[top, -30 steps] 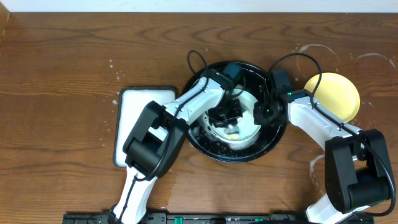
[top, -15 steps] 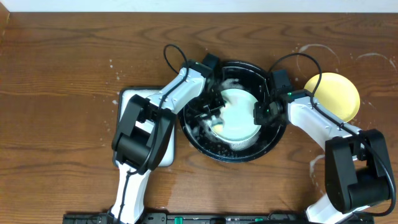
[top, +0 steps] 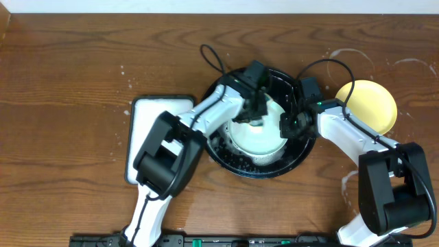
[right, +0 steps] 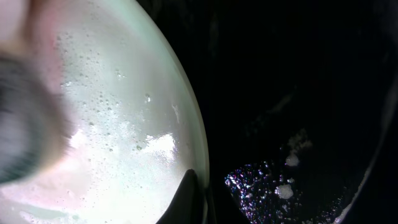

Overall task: Clean dirty plates on tray and stack at the side
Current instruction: 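Scrub the stained plate with the sponge while the right gripper holds it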

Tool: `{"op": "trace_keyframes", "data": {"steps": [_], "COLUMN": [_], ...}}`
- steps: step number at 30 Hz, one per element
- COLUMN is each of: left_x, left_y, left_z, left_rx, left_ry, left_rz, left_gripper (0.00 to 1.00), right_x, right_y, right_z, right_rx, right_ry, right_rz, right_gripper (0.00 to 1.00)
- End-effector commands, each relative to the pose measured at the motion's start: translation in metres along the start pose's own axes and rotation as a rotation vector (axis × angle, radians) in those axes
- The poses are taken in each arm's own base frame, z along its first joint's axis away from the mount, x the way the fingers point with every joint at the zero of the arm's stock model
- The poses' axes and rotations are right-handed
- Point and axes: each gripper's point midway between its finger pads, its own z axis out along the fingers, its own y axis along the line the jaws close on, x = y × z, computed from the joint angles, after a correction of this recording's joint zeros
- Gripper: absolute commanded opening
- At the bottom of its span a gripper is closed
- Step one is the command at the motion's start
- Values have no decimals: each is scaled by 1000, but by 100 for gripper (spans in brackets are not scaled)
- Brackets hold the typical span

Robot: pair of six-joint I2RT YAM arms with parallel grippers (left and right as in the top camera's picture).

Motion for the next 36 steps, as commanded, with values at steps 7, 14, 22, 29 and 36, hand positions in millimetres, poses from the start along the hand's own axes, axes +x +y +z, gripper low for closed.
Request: {"op": "trace_keyframes", "data": {"steps": [7, 14, 22, 29, 36], "left_x": [41, 27, 37, 60, 79], "left_y": [-8, 69, 128, 74, 5], "left_z": [22, 7, -18, -2, 15], "left_rx": [-34, -263, -449, -254, -72], "left_ry": [81, 108, 209, 278, 256], "left_rz": [39, -31, -101, -112, 1], "left_gripper": [8, 7, 7, 8, 8], "right_x": [13, 14, 14, 14, 14], "right_y": [-18, -18, -18, -18, -18], "right_z": [12, 11, 11, 11, 11], "right_rx": [82, 83, 83, 82, 84], "right_ry": [45, 48, 48, 48, 51], "right_rz": [-28, -27, -27, -27, -27], "right_gripper": [1, 1, 1, 1, 1]}}
